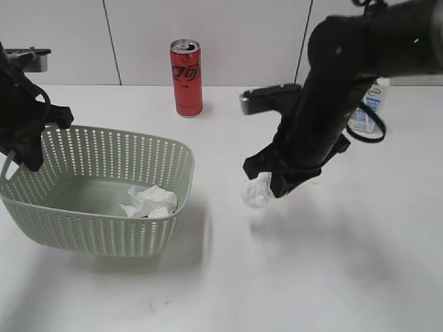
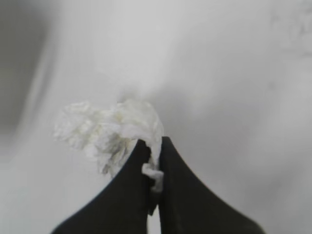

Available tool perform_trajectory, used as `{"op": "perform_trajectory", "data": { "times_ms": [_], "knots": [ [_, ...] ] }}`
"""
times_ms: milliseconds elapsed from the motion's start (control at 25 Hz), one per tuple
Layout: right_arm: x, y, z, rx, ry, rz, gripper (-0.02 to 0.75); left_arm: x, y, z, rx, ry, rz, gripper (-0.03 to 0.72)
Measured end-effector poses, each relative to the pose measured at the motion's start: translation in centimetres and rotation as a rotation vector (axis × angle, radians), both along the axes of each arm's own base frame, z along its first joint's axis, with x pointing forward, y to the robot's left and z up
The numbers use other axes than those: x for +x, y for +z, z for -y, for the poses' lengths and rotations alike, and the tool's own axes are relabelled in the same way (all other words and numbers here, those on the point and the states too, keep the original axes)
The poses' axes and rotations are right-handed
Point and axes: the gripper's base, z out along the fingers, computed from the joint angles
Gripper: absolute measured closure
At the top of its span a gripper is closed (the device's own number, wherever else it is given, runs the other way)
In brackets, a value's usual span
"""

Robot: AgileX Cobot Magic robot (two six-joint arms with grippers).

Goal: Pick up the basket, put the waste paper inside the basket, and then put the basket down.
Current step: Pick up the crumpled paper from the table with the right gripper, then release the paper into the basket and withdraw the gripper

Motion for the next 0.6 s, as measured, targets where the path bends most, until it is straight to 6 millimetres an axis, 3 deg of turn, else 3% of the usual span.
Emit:
{"op": "perform_trajectory", "data": {
  "times_ms": [240,400,480,600],
  "knots": [
    [-0.5,9.0,0.4,0.112,0.019,0.17,0.734,0.1,0.0,0.1,-0.002,0.0,0.01,0.688],
    [-0.7,14.5,-1.5,0.234,0.081,0.248,0.734,0.1,0.0,1.1,-0.027,-0.019,0.046,0.688],
    [-1.0,15.9,-3.2,0.273,0.133,0.279,0.734,0.1,0.1,2.2,-0.072,-0.032,0.063,0.688],
    [-1.2,15.8,-5.7,0.3,0.183,0.283,0.734,-0.1,0.2,3.7,-0.125,-0.051,0.083,0.688]
  ]
}}
